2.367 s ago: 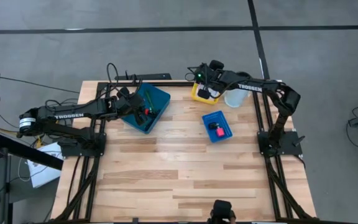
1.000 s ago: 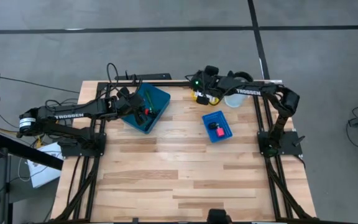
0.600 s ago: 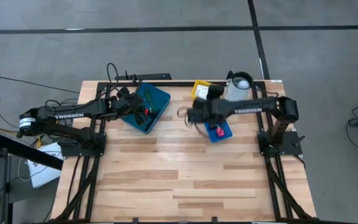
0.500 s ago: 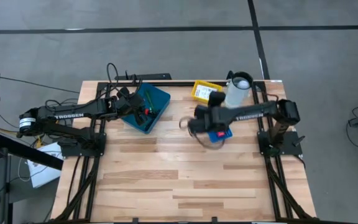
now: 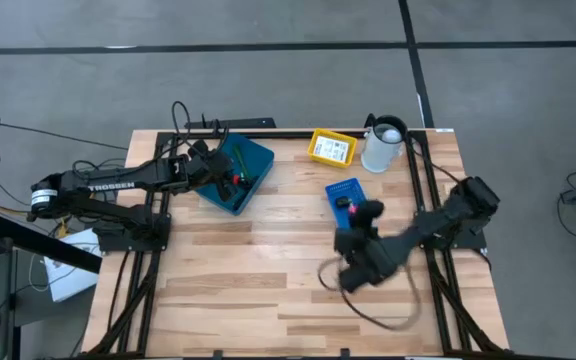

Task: Pick and place items into bin
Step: Return to Home Position

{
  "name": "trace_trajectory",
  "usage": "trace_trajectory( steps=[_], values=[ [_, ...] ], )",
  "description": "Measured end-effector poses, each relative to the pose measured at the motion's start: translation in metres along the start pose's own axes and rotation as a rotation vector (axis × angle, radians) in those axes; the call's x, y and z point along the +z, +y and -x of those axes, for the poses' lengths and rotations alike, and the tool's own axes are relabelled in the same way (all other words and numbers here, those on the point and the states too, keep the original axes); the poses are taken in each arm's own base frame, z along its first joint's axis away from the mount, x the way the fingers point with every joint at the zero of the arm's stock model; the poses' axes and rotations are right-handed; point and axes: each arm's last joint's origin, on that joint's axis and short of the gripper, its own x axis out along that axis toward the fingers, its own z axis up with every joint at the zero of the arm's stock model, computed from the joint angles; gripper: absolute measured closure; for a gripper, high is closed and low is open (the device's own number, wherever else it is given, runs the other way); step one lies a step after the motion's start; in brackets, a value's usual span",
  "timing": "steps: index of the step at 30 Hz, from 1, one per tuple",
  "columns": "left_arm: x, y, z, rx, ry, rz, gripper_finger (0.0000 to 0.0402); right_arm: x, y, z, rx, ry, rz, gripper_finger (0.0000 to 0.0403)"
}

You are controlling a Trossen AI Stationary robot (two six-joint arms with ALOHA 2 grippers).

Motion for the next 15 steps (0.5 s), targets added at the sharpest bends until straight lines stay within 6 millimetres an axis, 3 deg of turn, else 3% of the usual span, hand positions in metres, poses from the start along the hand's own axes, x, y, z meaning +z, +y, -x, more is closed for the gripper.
trace_trajectory(
  steps=[3, 6, 10, 15],
  values=[
    [0.0, 0.0, 0.0, 0.0, 0.0, 0.0, 0.0282, -0.014, 0.001, 0.028, -0.071, -0.177, -0.084, 0.0348],
    [0.0, 0.0, 0.0, -0.001, -0.001, 0.0, 0.0282, -0.033, -0.013, 0.057, -0.084, -0.355, -0.176, 0.0348],
    [0.0, 0.0, 0.0, 0.0, 0.0, 0.0, 0.0282, -0.066, -0.046, 0.087, -0.021, -0.54, -0.294, 0.0348],
    [0.0, 0.0, 0.0, 0.0, 0.0, 0.0, 0.0282, -0.104, -0.088, 0.106, 0.095, -0.715, -0.44, 0.0348]
  ],
)
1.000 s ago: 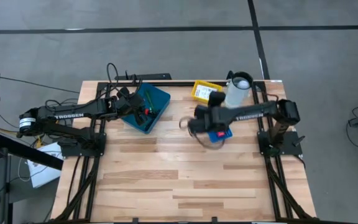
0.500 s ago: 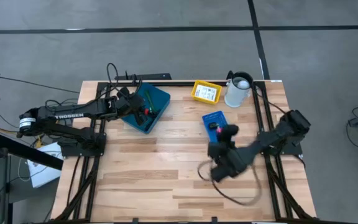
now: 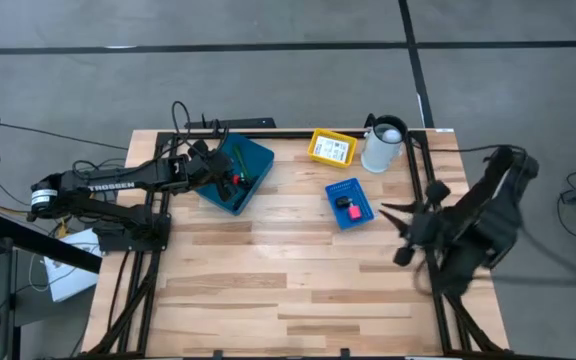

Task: Pick and place items into bin
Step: Return to Home Position

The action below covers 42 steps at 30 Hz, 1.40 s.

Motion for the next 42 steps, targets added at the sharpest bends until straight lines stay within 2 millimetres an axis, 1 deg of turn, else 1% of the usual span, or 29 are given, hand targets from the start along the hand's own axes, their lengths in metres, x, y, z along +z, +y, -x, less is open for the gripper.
trace_trajectory(
  steps=[3, 5, 6, 8, 11, 12, 13, 14, 16, 19, 21, 25, 29, 33, 35, 37, 40, 42],
  values=[
    [0.0, 0.0, 0.0, 0.0, 0.0, 0.0, 0.0282, 0.005, -0.016, 0.012, 0.092, -0.056, -0.059, 0.0348],
    [0.0, 0.0, 0.0, 0.0, 0.0, 0.0, 0.0282, 0.009, -0.017, 0.014, 0.192, -0.087, -0.066, 0.0348],
    [0.0, 0.0, 0.0, 0.0, 0.0, 0.0, 0.0282, 0.011, -0.015, 0.014, 0.27, -0.105, -0.053, 0.0348],
    [0.0, 0.0, 0.0, 0.0, 0.0, 0.0, 0.0282, 0.016, -0.007, 0.009, 0.526, -0.188, 0.014, 0.0348],
    [0.0, 0.0, 0.0, 0.0, 0.0, 0.0, 0.0282, 0.014, -0.003, -0.002, 1.053, -0.461, 0.214, 0.0348],
    [0.0, 0.0, 0.0, 0.0, 0.0, 0.0, 0.0282, 0.01, -0.007, -0.008, 1.186, -0.508, 0.254, 0.0348],
    [0.0, 0.0, 0.0, 0.0, 0.0, 0.0, 0.0282, 0.004, -0.014, -0.014, 1.281, -0.506, 0.27, 0.0348],
    [0.0, 0.0, 0.0, 0.0, 0.0, 0.0, 0.0282, -0.002, -0.023, -0.02, 1.32, -0.474, 0.263, 0.0348],
    [0.0, 0.0, 0.0, 0.0, 0.0, 0.0, 0.0282, -0.014, -0.043, -0.027, 1.307, -0.422, 0.217, 0.0348],
    [0.0, 0.0, 0.0, 0.0, 0.0, 0.0, 0.0282, -0.028, -0.068, -0.033, 1.185, -0.456, 0.142, 0.0348],
    [0.0, 0.0, 0.0, 0.0, 0.0, 0.0, 0.0282, -0.041, -0.077, -0.034, 1.127, -0.464, 0.123, 0.0348],
    [0.0, 0.0, 0.0, 0.0, 0.0, 0.0, 0.0282, -0.07, -0.087, -0.033, 1.018, -0.529, 0.057, 0.0348],
    [0.0, 0.0, 0.0, 0.0, 0.0, 0.0, 0.0282, -0.101, -0.087, -0.03, 0.917, -0.636, -0.074, 0.0348],
    [0.0, 0.0, 0.0, 0.0, 0.0, 0.0, 0.0282, -0.135, -0.081, -0.039, 0.682, -0.589, -0.236, 0.0348],
    [0.0, 0.0, 0.0, 0.0, 0.0, 0.0, 0.0282, -0.15, -0.079, -0.042, 0.589, -0.583, -0.29, 0.0348],
    [0.0, 0.0, 0.0, 0.0, 0.0, 0.0, 0.0282, -0.162, -0.075, -0.045, 0.545, -0.598, -0.325, 0.0348],
    [0.0, 0.0, 0.0, -0.001, 0.0, 0.0, 0.0282, -0.177, -0.068, -0.048, 0.526, -0.634, -0.345, 0.0348],
    [0.0, 0.0, 0.0, 0.0, 0.0, 0.0, 0.0282, -0.182, -0.061, -0.055, 0.524, -0.623, -0.342, 0.0348]
  ],
)
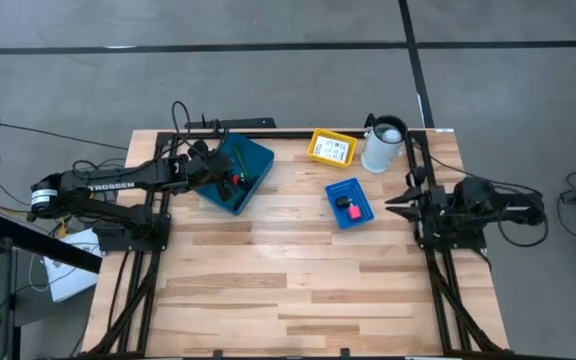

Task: Pick and place items into bin
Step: Return to Home Position

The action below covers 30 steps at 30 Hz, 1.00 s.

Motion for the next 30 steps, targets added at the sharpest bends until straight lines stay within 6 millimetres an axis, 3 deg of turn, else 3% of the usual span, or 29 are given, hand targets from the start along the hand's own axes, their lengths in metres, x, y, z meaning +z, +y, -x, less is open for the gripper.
trace_trajectory(
  steps=[19, 26, 30],
  values=[
    [-0.001, 0.0, 0.0, -0.006, 0.007, -0.003, 0.0282, -0.072, -0.009, -0.016, -0.304, 0.198, 0.008, 0.0348],
    [-0.001, 0.0, 0.0, -0.009, 0.008, -0.004, 0.0282, -0.077, -0.014, -0.022, -0.349, 0.105, 0.076, 0.0348],
    [-0.001, 0.0, 0.0, -0.01, 0.007, -0.004, 0.0282, -0.081, -0.019, -0.022, -0.413, 0.155, 0.058, 0.0348]
  ],
)
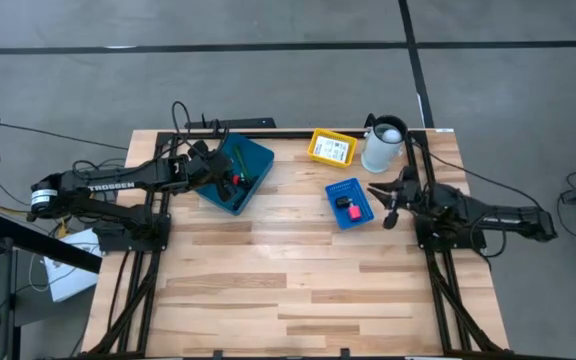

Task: Pick and place items into bin
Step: Return to Home Position

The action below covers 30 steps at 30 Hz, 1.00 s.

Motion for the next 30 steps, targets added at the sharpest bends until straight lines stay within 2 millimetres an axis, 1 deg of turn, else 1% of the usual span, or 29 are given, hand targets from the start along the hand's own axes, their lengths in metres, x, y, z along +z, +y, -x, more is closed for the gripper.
trace_trajectory(
  steps=[8, 10, 16, 20, 25, 28, 30],
  values=[
    [0.0, 0.0, 0.0, -0.017, 0.001, 0.0, 0.0282, -0.009, -0.005, -0.005, -0.055, 0.096, -0.111, 0.0348],
    [0.0, 0.0, 0.0, -0.017, 0.001, 0.0, 0.0282, -0.011, -0.005, -0.007, -0.059, 0.121, -0.115, 0.0348],
    [0.0, 0.0, 0.0, -0.016, 0.002, 0.0, 0.0282, -0.016, -0.003, -0.009, -0.059, 0.171, -0.206, 0.0348],
    [0.0, 0.0, 0.0, -0.016, 0.002, 0.0, 0.0282, -0.017, -0.003, -0.01, -0.071, 0.18, -0.35, 0.0348],
    [0.0, 0.0, 0.0, -0.016, 0.001, 0.0, 0.0282, -0.017, -0.003, -0.01, -0.069, 0.178, -0.36, 0.0348],
    [0.0, 0.0, 0.0, -0.016, 0.001, 0.0, 0.0282, -0.014, 0.0, -0.01, 0.009, 0.162, -0.333, 0.0348],
    [0.0, 0.0, 0.0, -0.016, 0.001, 0.0, 0.0282, -0.007, 0.0, -0.01, 0.072, 0.082, -0.292, 0.0348]
  ],
)
